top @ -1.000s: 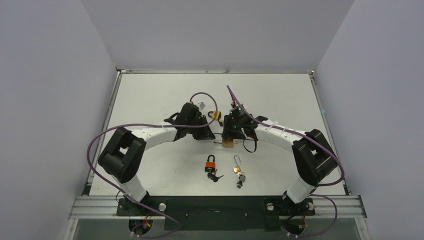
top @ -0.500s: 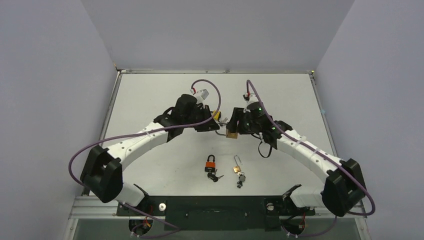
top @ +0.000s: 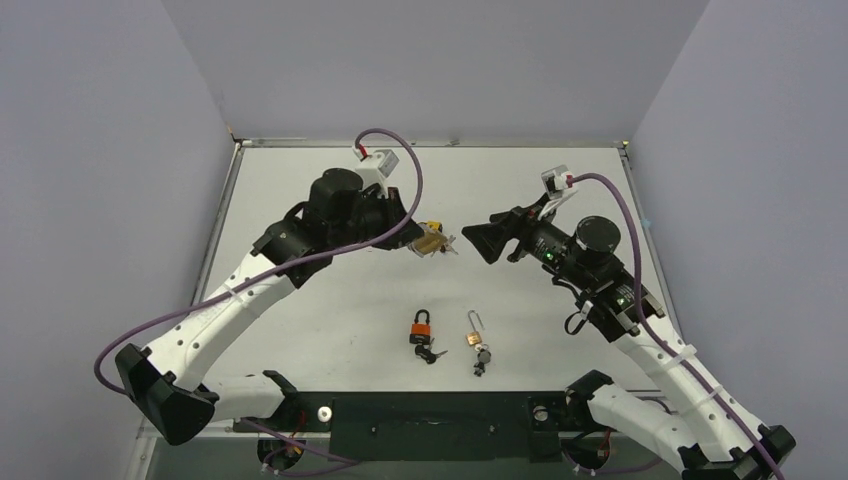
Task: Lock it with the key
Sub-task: Pick up the lock from the center of the board, then lock the lock.
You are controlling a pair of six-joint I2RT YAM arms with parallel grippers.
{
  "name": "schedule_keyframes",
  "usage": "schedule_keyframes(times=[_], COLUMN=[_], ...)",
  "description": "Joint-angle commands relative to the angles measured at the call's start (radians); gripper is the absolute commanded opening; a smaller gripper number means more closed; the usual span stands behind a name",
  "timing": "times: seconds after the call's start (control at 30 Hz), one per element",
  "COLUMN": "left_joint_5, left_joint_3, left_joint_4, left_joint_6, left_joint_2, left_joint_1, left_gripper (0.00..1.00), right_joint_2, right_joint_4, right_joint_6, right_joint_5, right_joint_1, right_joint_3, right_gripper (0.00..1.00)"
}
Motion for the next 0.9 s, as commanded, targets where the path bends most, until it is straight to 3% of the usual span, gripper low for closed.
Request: schedule_keyframes(times=[0.0,0.27,0.5,0.87], left_joint_5=[0.039,0.153,0.226,0.288], left_joint_3=[0.198,0.339,0.392,0.425], left_joint_4=[0.044,0.076,0.149,0.293], left_joint_6=[-0.004,-0.126,-0.216,-0.349], left_joint_2=[-0.099,-0.138,-0.145,-0.133], left_joint_1=[-0.006,-0.005,-0.005,-0.005], left_gripper=[0.00,0.00,0.00,0.00], right_joint_2=[-0.023,0.017,0.075,0.112], right_joint_4=[0.152,0.261,0.347,0.452], right_joint_6=[-0.026,0.000,0.040,0.117], right_joint_5=[-0.160,-0.290,-0.352,-0.436], right_joint_1=[-0.010,-0.020,-0.020,0.020], right_joint_3=[0.002,0.079,0.184,0.194], right_gripper=[0.78,0.80,0.81,0.80])
